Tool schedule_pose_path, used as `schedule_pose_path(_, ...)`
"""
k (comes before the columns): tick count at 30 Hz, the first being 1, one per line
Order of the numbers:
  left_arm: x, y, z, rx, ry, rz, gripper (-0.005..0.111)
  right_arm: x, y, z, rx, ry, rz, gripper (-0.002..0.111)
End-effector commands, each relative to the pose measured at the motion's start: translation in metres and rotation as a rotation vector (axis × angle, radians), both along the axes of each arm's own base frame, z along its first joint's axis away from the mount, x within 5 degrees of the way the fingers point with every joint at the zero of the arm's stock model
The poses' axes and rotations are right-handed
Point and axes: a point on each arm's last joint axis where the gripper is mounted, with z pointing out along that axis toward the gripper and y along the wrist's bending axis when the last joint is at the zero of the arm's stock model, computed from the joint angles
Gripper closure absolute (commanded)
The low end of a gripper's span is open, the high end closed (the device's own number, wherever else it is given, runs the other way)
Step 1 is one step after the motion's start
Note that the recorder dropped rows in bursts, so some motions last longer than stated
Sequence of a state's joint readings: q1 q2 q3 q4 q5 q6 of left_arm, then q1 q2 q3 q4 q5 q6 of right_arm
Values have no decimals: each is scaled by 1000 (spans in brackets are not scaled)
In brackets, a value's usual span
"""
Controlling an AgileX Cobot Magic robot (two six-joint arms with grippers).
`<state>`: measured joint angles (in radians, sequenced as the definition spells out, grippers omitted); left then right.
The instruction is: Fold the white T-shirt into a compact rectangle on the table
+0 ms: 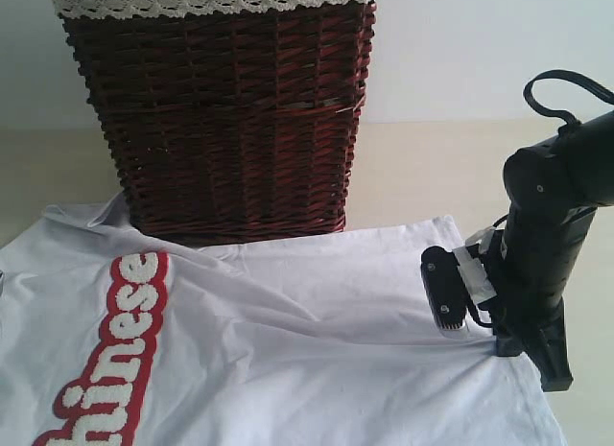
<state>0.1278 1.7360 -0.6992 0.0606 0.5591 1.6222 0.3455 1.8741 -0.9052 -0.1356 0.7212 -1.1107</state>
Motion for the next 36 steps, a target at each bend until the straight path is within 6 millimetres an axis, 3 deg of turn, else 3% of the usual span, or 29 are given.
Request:
schedule_pose_path(1,-3,-1,-12,-12,15,14,3,-2,-2,-11,-2,26,-4,108)
schedule_pose_path(36,-5,-1,-12,-14,30,16,3,-2,-2,-13,-5,30,-2,108)
